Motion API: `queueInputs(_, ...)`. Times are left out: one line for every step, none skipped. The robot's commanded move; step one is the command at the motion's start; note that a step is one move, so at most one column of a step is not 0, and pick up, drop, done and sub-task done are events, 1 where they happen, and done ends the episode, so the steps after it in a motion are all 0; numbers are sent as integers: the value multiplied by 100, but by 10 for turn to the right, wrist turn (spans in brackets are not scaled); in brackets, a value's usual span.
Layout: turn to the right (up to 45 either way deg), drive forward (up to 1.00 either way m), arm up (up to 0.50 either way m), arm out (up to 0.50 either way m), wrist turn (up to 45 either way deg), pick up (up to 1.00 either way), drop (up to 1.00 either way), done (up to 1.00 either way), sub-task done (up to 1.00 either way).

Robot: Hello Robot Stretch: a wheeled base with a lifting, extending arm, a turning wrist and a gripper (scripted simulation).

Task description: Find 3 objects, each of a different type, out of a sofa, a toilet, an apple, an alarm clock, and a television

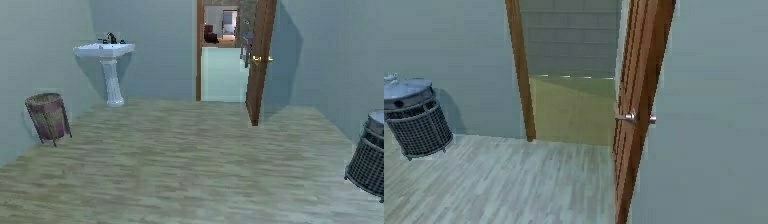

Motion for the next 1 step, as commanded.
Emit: queueInputs(0,25,0,0,0,0,0,0,0)
